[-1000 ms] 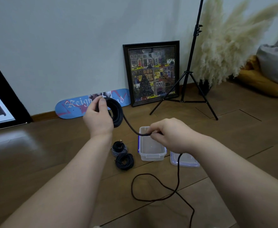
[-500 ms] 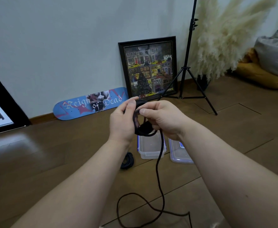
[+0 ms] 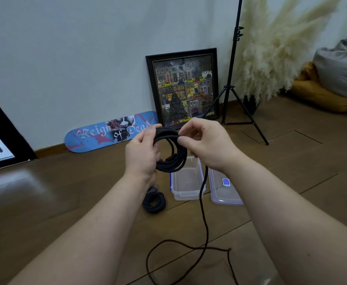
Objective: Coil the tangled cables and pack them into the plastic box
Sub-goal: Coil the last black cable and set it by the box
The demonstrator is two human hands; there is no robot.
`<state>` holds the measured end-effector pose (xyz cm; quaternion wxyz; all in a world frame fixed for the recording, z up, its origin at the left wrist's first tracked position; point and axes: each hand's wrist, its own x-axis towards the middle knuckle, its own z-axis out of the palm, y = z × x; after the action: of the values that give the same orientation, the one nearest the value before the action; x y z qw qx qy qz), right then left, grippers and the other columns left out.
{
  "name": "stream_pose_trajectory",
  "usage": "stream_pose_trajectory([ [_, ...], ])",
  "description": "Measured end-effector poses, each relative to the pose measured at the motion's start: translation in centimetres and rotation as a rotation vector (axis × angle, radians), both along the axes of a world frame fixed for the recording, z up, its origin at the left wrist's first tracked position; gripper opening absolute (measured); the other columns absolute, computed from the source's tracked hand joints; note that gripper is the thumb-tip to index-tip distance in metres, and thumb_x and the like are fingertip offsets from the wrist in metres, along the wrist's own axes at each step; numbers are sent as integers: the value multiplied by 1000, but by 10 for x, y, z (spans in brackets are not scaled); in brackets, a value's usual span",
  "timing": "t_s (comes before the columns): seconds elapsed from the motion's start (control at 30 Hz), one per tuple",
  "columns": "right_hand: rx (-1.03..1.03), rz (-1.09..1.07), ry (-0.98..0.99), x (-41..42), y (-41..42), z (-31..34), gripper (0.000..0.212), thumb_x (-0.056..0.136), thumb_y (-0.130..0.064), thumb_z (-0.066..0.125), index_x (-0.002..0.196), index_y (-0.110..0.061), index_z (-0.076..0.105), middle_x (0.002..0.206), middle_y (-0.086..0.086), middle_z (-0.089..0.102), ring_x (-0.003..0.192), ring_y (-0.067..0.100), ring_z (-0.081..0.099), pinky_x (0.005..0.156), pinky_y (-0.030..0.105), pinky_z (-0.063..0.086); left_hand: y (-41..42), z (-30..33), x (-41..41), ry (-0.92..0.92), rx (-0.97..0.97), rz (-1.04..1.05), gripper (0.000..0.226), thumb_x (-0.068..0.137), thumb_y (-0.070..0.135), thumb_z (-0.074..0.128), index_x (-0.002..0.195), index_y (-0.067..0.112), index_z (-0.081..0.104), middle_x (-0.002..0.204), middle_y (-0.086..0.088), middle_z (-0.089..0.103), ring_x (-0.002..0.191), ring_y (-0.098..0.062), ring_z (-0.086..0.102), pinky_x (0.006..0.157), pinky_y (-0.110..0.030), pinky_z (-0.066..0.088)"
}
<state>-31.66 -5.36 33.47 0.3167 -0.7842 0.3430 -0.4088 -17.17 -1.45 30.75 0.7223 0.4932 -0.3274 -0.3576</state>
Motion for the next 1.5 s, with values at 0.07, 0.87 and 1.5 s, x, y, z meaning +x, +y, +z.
stream_pose_trajectory([
  [0.07, -110, -102, -68, 1, -2, -4, 6, 85, -15, 72, 84, -17, 67, 74, -12, 61, 64, -2, 52, 64, 16, 45, 1, 1, -4, 0, 4, -74, 24, 102, 25, 48, 92, 19, 69, 49, 9, 39, 41, -7, 23, 52, -29, 18],
  [0.87, -196, -80, 318, 15, 12, -28, 106, 70, -50, 80, 154, -19, 23, 142, -1, 40, 128, 15, 44, 104, 28, 41, 2, 8, -6, 103, -10, 53, 28, 101, 32, 49, 89, 19, 70, 48, 7, 37, 43, -9, 25, 49, -27, 24],
  [1.5, 223, -157, -347, 4, -10, -23, 10, 87, -13, 69, 78, -13, 66, 69, -2, 59, 63, 7, 52, 61, 24, 46, 2, 0, -15, -68, -9, -76, 13, 95, 24, 62, 98, 14, 69, 43, 12, 35, 39, -7, 25, 41, -19, 32],
])
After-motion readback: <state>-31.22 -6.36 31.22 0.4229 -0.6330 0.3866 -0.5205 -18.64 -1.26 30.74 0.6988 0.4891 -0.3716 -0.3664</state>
